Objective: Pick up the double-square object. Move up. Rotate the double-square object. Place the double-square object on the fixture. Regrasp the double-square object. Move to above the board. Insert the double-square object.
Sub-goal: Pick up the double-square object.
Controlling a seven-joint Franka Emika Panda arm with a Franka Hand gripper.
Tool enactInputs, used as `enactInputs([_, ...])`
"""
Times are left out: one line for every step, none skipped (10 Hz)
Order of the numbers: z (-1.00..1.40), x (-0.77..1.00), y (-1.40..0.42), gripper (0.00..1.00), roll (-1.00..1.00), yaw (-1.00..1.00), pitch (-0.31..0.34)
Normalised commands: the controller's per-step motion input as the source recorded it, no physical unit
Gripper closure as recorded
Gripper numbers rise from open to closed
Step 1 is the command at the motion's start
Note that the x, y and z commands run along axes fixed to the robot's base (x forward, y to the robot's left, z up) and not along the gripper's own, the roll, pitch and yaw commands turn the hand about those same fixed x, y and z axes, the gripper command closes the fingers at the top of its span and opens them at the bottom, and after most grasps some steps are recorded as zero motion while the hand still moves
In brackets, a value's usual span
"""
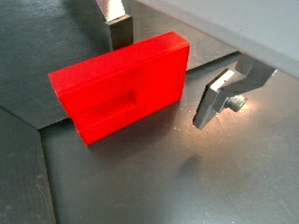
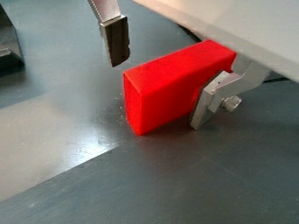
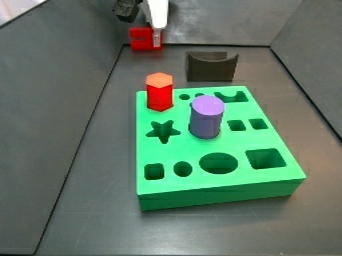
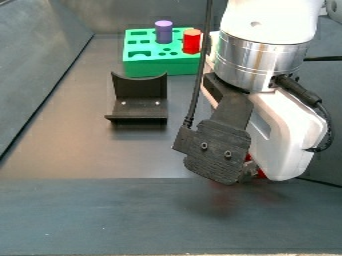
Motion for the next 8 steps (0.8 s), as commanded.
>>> enactInputs([-0.59,0.06,0.00,0.00,-0.10,-0.65,-0.239])
enactInputs([-0.53,0.04,-0.05,0.00,-0.17,-0.58,-0.240])
enactInputs([-0.50,0.08,-0.05,0.00,-0.19,-0.53,-0.250])
enactInputs([-0.40,0.03,0.00,0.00,-0.13,-0.19,-0.211])
enactInputs([-0.05,0.00,0.00,0.00,0.00,0.00,0.000])
enactInputs([-0.59,-0.06,-0.28,0.00,0.00,-0.04,-0.171])
enactInputs([-0.70,0.00,-0.32,0.00,-0.02,-0.02,-0.183])
enactInputs([-0.72,0.00,-0.25,0.00,-0.05,-0.01,-0.183])
